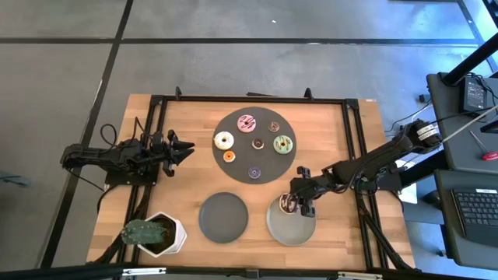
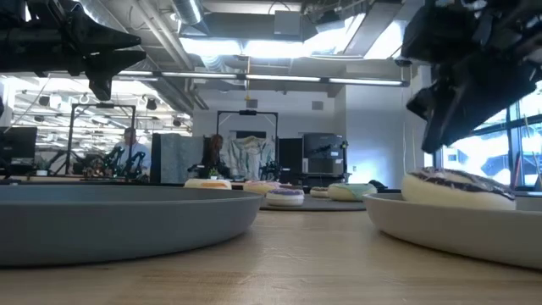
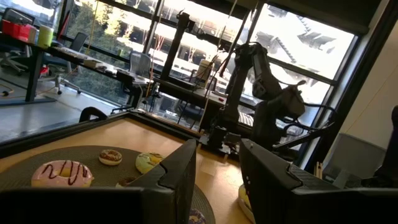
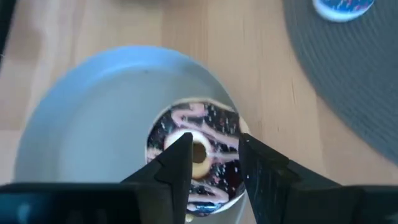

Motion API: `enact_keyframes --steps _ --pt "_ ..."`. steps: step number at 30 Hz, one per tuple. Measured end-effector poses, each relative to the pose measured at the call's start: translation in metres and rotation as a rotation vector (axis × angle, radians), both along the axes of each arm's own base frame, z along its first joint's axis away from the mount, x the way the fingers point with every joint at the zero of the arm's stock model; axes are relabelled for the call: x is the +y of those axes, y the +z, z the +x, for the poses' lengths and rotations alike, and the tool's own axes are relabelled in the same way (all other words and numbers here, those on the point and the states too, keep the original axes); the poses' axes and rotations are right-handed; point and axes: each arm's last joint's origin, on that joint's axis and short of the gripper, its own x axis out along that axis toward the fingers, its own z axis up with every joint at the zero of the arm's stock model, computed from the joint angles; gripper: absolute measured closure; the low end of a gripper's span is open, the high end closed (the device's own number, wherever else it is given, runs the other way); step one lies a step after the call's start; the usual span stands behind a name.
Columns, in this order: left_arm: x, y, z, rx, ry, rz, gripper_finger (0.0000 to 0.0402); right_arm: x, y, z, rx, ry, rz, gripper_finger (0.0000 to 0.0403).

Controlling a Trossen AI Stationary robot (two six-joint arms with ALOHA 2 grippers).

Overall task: Pick & Place donuts
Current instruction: Put large green donut on the gray plate

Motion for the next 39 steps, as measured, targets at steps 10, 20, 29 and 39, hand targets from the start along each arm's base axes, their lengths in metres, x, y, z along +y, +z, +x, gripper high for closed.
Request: enact_keyframes --steps 10,20,29,39 --pt "0.000 0.000 0.000 0.000 0.002 0.000 0.0281 -0.019 0.018 -0.009 -0.063 -0.086 -0.121 0.0271" --pt "0.000 0.000 0.000 -0.003 0.002 0.000 0.0281 -0.087 0.012 0.008 -0.033 -0.208 -0.289 0.0271" --pt "0.000 0.000 0.000 -0.002 0.002 0.000 0.0281 -0.134 -0.016 0.024 0.056 -0.141 -0.378 0.0271" --pt "0.000 0.000 0.000 -0.002 0.002 0.000 0.0281 -0.153 -0.043 0.031 0.141 -0.148 -0.418 0.0271"
